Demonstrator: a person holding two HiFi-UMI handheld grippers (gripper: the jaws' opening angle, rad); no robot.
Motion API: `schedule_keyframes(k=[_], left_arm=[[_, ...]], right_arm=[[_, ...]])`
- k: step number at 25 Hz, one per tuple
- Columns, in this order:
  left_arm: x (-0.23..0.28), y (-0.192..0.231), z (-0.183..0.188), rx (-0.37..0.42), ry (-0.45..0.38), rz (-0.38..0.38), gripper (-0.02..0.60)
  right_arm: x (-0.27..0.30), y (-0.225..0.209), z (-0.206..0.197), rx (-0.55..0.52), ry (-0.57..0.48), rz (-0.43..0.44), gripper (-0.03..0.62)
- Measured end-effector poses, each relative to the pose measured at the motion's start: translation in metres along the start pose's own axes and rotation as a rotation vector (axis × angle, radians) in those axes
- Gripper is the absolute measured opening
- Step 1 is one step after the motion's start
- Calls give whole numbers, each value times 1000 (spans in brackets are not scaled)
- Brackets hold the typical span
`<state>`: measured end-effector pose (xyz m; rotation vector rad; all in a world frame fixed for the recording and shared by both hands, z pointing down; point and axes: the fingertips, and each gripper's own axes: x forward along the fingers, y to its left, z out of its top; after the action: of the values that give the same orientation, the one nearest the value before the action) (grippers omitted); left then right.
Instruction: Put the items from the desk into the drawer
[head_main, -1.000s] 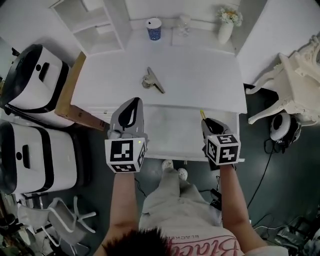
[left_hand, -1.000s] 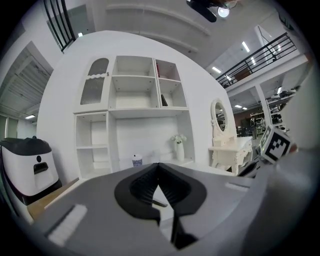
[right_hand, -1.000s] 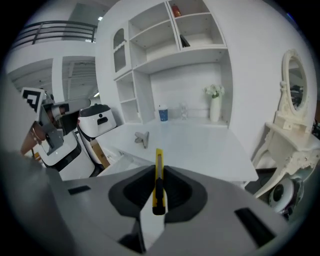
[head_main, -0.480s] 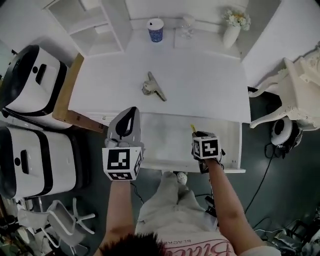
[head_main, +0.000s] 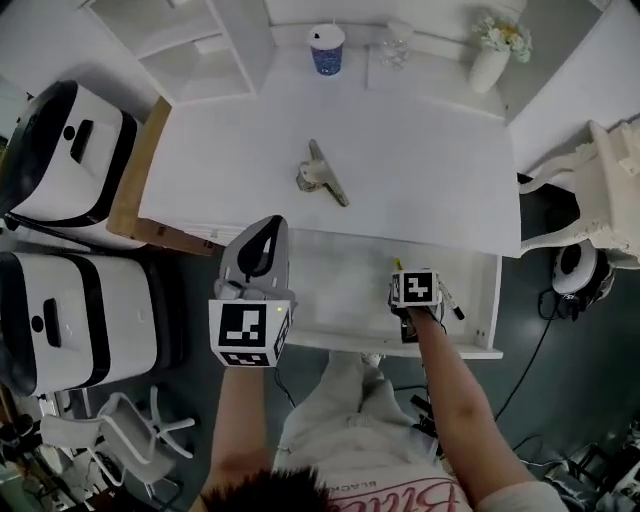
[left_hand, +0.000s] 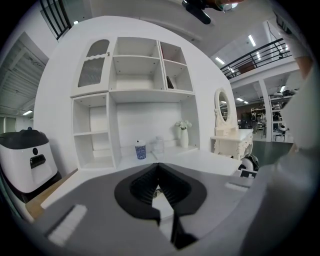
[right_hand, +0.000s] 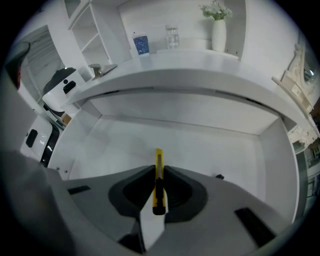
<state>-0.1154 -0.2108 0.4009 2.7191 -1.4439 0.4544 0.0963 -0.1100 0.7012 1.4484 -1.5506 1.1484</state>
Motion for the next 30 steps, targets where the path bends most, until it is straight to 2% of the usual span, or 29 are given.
schedule_keyframes(k=[5,12,13,15,19,22,30], left_arm=[[4,3,-4,19,13,-16,8],[3,12,-9,-3,13,-5,8],[2,12,-9,-5,11,-5,8],[0,14,-7,-9,5,-3,8],[-5,16,0,-19,-11,8,8],[-10,15,6,-26,-26,16,8],[-29,12,30,-45,-83,52,8]], right_arm=[[17,-2,-11,-6,51,-26,60],[19,1,-9,-36,26,-43,60],[19,2,-10,-28,25,-39,82],[15,5,-11,6,20,-19,168],[-2,8,-4,16,-16,5,242],[-18,9,3,3,-47,20,265],[-71,17,19,-55,-100,64,265]])
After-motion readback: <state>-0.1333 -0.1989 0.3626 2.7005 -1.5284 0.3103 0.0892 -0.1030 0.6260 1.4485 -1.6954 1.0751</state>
